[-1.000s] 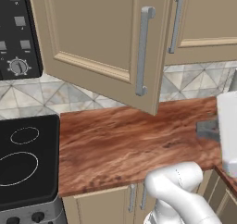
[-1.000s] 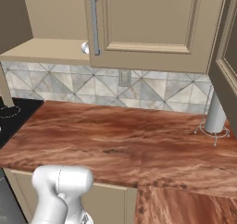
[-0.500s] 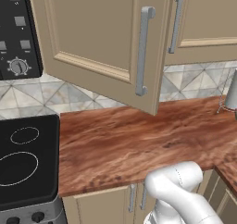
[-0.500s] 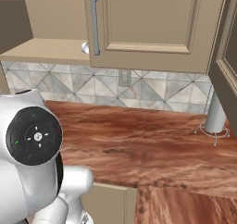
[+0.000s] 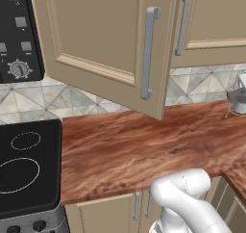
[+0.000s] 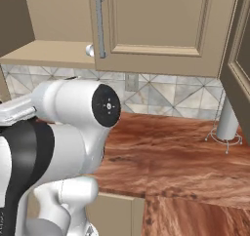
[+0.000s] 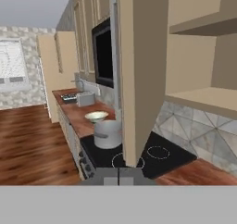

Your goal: Open the cabinet and move the ladle to the pot. Then close the cabinet.

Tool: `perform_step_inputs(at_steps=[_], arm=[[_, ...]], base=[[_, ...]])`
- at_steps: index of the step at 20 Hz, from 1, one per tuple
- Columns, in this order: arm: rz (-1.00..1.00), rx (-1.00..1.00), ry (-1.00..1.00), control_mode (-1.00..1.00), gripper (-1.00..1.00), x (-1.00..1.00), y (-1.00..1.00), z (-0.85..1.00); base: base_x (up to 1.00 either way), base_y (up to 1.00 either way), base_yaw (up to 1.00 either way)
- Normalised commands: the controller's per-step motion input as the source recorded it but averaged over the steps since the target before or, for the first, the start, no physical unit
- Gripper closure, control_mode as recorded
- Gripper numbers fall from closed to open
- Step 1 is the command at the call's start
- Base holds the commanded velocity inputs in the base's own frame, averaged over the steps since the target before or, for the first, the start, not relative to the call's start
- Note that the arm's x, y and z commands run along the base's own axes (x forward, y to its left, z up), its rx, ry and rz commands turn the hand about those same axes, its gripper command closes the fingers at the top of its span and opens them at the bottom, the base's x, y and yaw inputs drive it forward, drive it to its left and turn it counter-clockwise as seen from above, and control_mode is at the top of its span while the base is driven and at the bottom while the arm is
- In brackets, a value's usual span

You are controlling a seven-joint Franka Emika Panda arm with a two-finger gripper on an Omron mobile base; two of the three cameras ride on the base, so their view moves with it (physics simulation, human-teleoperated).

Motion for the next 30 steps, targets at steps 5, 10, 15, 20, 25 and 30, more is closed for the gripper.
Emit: perform_step_inputs(at_steps=[5, 10, 15, 20, 25, 30], arm=[[0.0, 0.0, -0.05, -1.0, 1.0, 0.9, 0.11, -0.03], [0.0, 0.0, -0.04, -1.0, 1.0, 0.52, 0.41, -0.02], [0.0, 0.0, -0.03, -1.0, -1.0, 0.24, 0.47, 0.0], [0.04, 0.0, -0.03, -1.0, -1.0, 0.15, 0.28, 0.0], [0.35, 0.0, -0.02, -1.0, -1.0, 0.0, 0.24, 0.0], [0.42, -0.02, -0.01, -1.0, -1.0, 0.0, 0.28, 0.0]], base=[[0.0, 0.0, 0.0], [0.0, 0.0, 0.0], [0.0, 0.0, 0.0], [0.0, 0.0, 0.0], [0.0, 0.0, 0.0], [0.0, 0.0, 0.0]])
